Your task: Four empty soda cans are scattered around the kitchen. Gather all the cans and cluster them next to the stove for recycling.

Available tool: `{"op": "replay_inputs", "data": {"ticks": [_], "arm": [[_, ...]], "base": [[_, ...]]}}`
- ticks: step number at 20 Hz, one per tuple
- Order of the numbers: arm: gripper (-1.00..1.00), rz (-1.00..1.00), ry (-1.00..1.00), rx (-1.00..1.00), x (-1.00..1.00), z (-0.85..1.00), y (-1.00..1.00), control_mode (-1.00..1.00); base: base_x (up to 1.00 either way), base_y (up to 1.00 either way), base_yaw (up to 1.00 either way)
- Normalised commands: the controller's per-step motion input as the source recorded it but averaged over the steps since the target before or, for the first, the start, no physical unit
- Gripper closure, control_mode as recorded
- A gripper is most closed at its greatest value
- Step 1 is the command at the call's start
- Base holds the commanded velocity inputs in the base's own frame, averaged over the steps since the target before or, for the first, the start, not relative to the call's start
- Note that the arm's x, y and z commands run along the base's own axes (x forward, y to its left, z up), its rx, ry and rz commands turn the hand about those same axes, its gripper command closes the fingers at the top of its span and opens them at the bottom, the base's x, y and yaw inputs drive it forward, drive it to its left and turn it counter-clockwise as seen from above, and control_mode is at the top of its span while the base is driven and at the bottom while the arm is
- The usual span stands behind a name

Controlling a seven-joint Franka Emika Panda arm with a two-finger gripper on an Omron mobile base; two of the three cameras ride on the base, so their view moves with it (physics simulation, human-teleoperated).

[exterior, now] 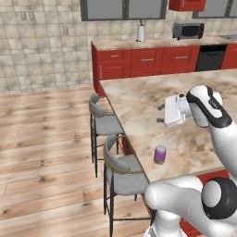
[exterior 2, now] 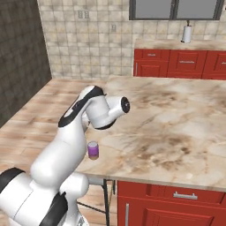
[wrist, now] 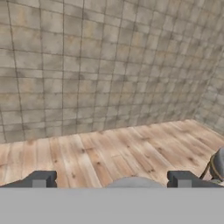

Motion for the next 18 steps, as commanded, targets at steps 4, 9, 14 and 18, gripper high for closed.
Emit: {"op": "replay_inputs", "data": {"ticks": [4,9,14,18], "arm": [[-1.0,0.03,-0.12,-0.06,-0.34,0.0,-0.28,-1.0],[-1.0,0.13,-0.01,-0.05,-0.12,-0.03,-0.36,-1.0],[-1.0,0.18,0.05,-0.03,0.0,-0.13,-0.41,-1.0],[-1.0,0.19,0.02,0.0,-0.04,-0.24,-0.36,-1.0]], "base": [[0.0,0.0,0.0],[0.0,0.0,0.0],[0.0,0.0,0.0],[0.0,0.0,0.0]]}}
